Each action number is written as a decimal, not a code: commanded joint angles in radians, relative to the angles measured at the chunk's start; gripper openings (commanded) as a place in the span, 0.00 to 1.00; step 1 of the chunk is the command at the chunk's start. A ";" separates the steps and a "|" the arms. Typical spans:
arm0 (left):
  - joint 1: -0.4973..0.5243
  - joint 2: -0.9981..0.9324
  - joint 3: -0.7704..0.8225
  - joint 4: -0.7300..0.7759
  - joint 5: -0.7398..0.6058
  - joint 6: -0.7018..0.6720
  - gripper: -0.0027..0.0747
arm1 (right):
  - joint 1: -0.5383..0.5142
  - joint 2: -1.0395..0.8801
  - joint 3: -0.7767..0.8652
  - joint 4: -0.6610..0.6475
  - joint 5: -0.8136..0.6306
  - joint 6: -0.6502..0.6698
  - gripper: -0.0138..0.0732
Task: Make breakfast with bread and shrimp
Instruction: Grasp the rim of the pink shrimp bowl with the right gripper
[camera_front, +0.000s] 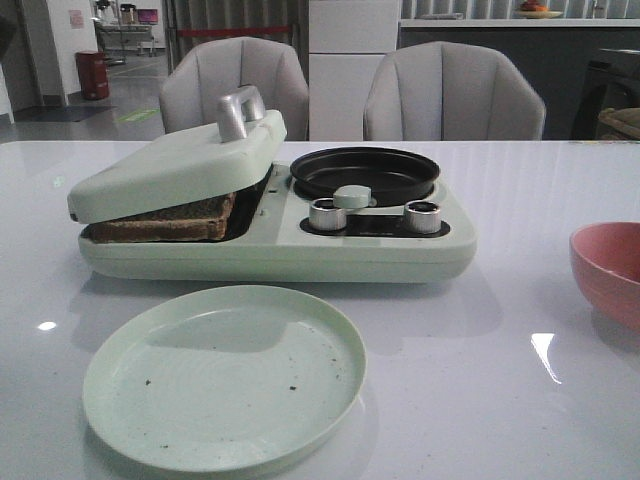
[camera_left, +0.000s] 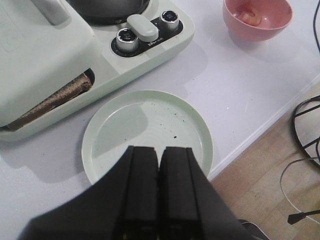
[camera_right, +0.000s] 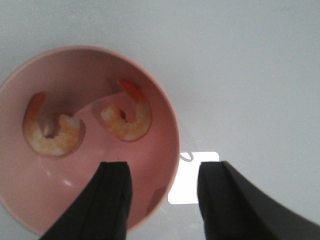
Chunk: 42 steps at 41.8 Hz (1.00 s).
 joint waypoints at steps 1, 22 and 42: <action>-0.007 -0.004 -0.026 -0.036 -0.066 0.001 0.16 | -0.007 0.024 -0.053 -0.029 -0.057 -0.013 0.64; -0.007 -0.004 -0.026 -0.044 -0.065 0.001 0.16 | -0.007 0.178 -0.072 -0.047 -0.143 -0.013 0.35; -0.007 -0.004 -0.026 -0.044 -0.065 0.001 0.16 | 0.171 0.107 -0.322 -0.151 -0.018 -0.013 0.22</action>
